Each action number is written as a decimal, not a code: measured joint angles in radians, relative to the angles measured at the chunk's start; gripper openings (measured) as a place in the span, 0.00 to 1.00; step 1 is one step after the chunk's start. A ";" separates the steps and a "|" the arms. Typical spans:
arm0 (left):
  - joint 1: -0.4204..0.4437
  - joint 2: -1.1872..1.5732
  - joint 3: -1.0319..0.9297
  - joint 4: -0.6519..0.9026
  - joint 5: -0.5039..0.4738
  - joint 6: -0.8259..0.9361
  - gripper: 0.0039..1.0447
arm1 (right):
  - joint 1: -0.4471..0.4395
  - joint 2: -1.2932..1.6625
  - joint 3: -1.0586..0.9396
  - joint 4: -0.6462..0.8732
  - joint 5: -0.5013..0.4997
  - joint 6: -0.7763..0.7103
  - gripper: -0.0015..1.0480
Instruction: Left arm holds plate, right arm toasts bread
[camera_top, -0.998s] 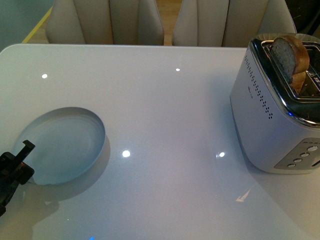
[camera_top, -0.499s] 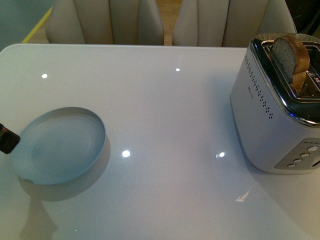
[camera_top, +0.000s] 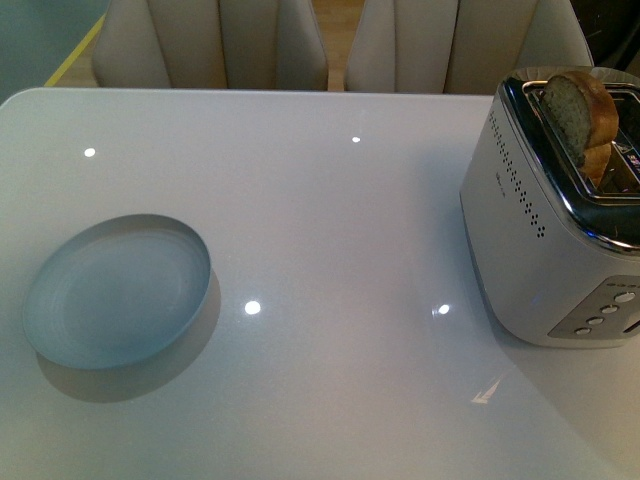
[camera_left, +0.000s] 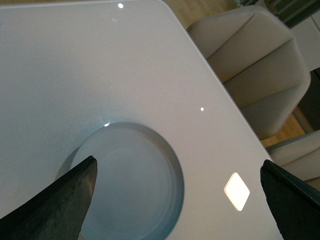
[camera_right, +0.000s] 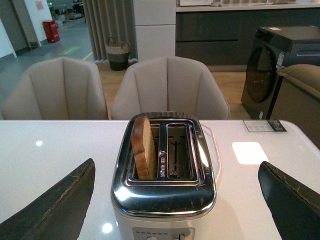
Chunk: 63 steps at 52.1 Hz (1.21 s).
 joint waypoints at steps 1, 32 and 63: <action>-0.016 -0.020 0.003 -0.021 -0.020 -0.012 0.93 | 0.000 0.000 0.000 0.000 0.000 0.000 0.91; -0.133 -0.253 -0.155 0.404 0.148 0.551 0.58 | 0.000 0.000 0.000 0.000 0.001 0.000 0.91; 0.127 -0.753 -0.259 0.034 0.407 0.990 0.03 | 0.000 -0.001 0.000 0.000 0.000 0.000 0.91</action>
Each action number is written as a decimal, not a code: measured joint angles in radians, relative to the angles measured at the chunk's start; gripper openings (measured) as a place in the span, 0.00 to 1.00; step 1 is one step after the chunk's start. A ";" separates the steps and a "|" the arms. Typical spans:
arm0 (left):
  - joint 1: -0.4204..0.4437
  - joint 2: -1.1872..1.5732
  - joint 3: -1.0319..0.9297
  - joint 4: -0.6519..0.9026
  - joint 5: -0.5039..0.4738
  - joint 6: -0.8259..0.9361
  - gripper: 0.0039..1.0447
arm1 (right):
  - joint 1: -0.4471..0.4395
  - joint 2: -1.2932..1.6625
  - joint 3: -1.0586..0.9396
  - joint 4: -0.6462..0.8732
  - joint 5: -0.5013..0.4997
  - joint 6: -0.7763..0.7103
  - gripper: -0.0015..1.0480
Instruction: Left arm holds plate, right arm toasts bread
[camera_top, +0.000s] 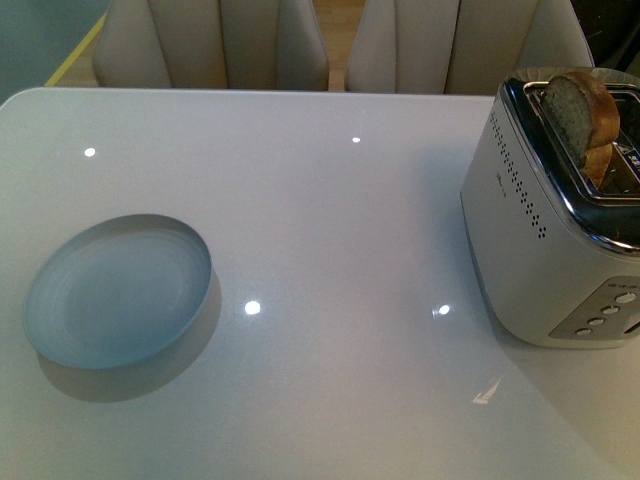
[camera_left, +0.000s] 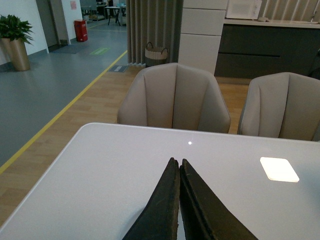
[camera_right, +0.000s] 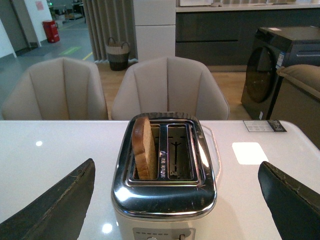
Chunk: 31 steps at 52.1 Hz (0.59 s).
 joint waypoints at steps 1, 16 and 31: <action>0.005 -0.013 0.000 -0.013 0.005 0.000 0.03 | 0.000 0.000 0.000 0.000 0.000 0.000 0.91; 0.130 -0.172 0.000 -0.161 0.124 0.005 0.03 | 0.000 0.000 0.000 0.000 -0.001 0.000 0.91; 0.132 -0.284 0.000 -0.271 0.128 0.006 0.03 | 0.000 0.000 0.000 0.000 0.000 0.000 0.91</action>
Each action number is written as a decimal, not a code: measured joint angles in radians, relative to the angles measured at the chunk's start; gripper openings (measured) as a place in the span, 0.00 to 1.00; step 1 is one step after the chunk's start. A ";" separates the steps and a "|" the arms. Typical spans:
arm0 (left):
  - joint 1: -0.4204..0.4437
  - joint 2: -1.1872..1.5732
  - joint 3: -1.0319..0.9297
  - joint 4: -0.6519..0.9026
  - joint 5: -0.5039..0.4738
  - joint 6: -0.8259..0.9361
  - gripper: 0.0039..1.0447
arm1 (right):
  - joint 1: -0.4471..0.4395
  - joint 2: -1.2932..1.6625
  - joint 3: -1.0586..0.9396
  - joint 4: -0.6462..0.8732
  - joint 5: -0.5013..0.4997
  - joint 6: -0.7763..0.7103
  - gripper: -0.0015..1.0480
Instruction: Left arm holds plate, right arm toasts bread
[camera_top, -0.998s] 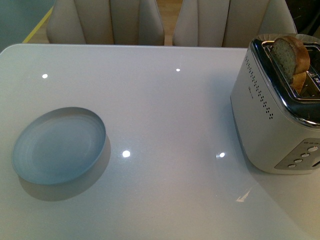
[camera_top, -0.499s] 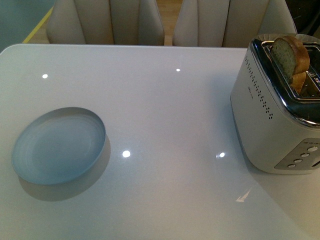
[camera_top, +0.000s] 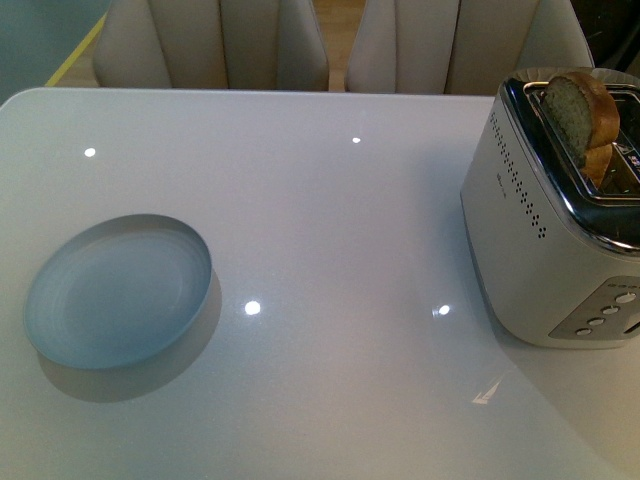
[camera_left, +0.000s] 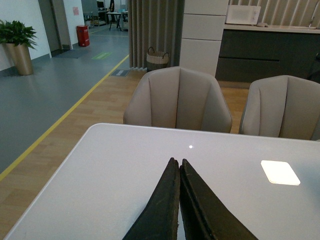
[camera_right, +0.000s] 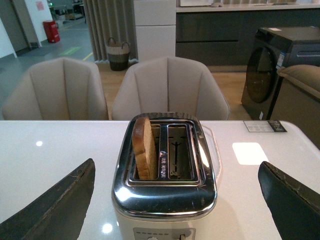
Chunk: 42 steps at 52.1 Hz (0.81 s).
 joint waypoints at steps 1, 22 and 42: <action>0.000 0.000 0.000 0.000 0.000 0.000 0.12 | 0.000 0.000 0.000 0.000 0.000 0.000 0.91; 0.000 0.000 0.000 0.000 0.000 0.000 0.81 | 0.000 0.000 0.000 0.000 0.000 0.000 0.91; 0.000 0.000 0.000 0.000 0.000 0.002 0.93 | 0.000 0.000 0.000 0.000 0.000 0.000 0.91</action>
